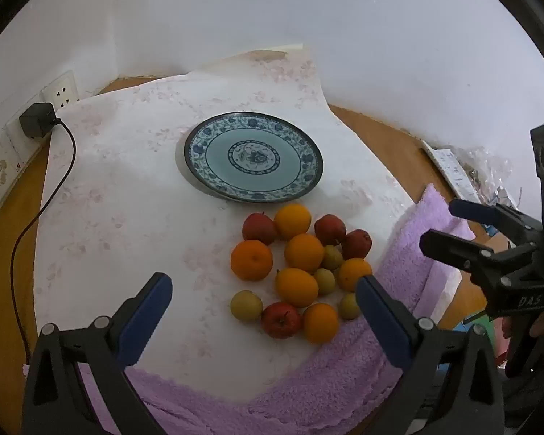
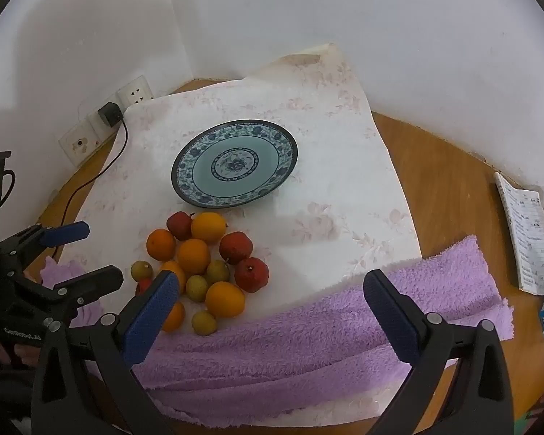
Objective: Organize fruits
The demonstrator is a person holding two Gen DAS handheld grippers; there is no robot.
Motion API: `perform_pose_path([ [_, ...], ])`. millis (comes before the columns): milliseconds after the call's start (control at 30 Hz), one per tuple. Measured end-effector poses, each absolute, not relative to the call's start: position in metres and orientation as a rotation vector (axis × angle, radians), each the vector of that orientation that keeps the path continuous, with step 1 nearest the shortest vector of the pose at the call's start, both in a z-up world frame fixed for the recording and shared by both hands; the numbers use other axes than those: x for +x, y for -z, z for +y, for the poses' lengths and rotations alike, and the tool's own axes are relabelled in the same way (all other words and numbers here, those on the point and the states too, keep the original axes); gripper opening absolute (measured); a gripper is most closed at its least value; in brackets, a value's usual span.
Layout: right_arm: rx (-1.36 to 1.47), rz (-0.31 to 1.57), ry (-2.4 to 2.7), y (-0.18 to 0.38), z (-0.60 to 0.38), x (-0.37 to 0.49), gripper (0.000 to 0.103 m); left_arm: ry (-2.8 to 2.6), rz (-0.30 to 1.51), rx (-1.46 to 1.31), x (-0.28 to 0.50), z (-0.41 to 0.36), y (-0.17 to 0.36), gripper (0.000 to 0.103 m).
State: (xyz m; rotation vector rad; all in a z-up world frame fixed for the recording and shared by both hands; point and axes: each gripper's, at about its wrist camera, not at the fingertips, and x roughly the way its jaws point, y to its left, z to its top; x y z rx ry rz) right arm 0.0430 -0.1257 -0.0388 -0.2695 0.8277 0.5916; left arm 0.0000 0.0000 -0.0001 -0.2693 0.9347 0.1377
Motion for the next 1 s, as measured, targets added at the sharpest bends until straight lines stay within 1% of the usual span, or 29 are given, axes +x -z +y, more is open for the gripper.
perform_pose_path([
  [1000, -0.260, 0.853, -0.587, 0.0445, -0.1293, 0.0418, 0.103, -0.118, 0.944, -0.288, 0.0050, -0.0012, 0.0050, 0.103],
])
